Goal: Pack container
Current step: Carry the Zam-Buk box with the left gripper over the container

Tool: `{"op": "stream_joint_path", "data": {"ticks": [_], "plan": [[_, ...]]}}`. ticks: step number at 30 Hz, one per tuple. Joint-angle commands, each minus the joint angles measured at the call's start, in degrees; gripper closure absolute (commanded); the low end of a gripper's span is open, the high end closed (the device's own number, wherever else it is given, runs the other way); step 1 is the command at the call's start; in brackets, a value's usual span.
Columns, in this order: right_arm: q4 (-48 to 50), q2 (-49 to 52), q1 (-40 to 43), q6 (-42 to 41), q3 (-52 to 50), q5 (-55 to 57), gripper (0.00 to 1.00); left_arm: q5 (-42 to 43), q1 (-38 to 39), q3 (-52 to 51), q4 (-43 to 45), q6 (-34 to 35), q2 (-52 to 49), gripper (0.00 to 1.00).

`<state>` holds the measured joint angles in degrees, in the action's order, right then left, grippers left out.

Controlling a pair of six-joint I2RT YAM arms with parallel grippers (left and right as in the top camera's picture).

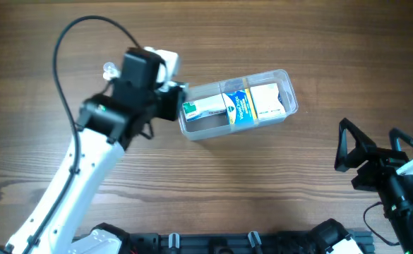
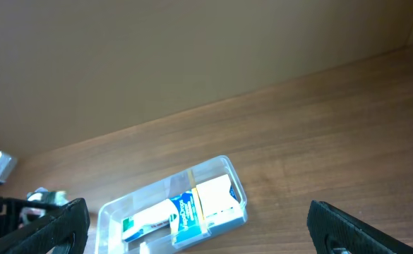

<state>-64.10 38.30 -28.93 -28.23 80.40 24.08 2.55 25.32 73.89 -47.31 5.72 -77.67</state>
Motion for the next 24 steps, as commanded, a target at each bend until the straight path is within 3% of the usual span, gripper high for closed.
{"op": "stream_joint_path", "data": {"ticks": [1,8,15,24], "plan": [[0.15,0.11,0.24,0.83,0.15,0.96,0.00,-1.09,5.86,0.00,2.56,9.29,-2.73,0.88],[0.15,0.11,0.24,0.83,0.15,0.94,0.00,-5.20,11.08,0.00,9.73,22.05,-13.49,0.88],[0.15,0.11,0.24,0.83,0.15,0.96,0.00,-5.27,14.23,0.00,19.98,23.98,-24.06,0.91],[0.15,0.11,0.24,0.81,0.15,0.96,0.00,-6.73,15.69,0.00,26.97,26.73,-26.77,0.89]]}}
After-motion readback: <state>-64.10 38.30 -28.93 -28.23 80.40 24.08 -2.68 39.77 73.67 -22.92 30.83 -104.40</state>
